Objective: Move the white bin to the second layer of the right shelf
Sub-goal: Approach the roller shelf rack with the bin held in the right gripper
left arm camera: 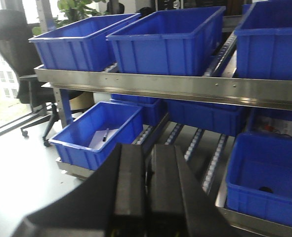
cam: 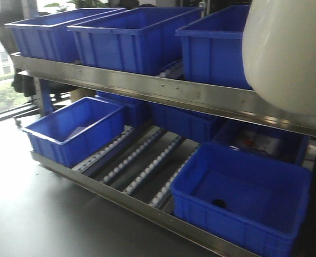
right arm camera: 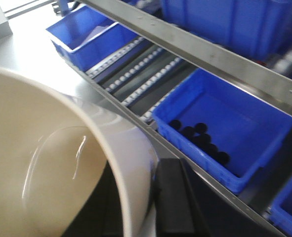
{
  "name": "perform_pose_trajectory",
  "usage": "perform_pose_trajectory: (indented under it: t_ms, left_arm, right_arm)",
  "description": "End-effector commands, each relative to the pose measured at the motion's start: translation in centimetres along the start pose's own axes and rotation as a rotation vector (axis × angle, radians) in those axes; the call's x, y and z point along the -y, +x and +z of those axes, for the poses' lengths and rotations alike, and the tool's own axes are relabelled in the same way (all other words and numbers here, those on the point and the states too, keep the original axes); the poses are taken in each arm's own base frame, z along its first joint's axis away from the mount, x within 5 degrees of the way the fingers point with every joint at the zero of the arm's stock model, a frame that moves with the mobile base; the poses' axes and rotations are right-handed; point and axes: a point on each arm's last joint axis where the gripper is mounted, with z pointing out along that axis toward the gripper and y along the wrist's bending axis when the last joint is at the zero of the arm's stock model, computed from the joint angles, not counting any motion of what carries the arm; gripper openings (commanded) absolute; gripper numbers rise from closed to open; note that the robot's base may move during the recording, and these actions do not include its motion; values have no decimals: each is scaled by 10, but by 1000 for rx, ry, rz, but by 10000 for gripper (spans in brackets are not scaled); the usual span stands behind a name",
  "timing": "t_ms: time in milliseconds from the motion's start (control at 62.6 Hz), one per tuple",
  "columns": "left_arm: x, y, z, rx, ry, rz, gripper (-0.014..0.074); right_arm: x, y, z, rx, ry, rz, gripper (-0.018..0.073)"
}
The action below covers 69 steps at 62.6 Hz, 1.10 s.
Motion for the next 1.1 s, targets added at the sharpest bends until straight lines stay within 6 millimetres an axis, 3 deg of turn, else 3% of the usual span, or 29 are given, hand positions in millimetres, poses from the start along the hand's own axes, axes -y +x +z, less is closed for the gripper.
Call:
perform_pose_trajectory:
  t_ms: [0, 1085]
  left_arm:
    - [0, 4, 0, 62, -6, 2, 85]
    - [0, 4, 0, 62, -6, 2, 85]
  right_arm:
    - [-3, -18, -6, 130, -32, -4, 53]
    - [-3, -18, -6, 130, -32, -4, 53]
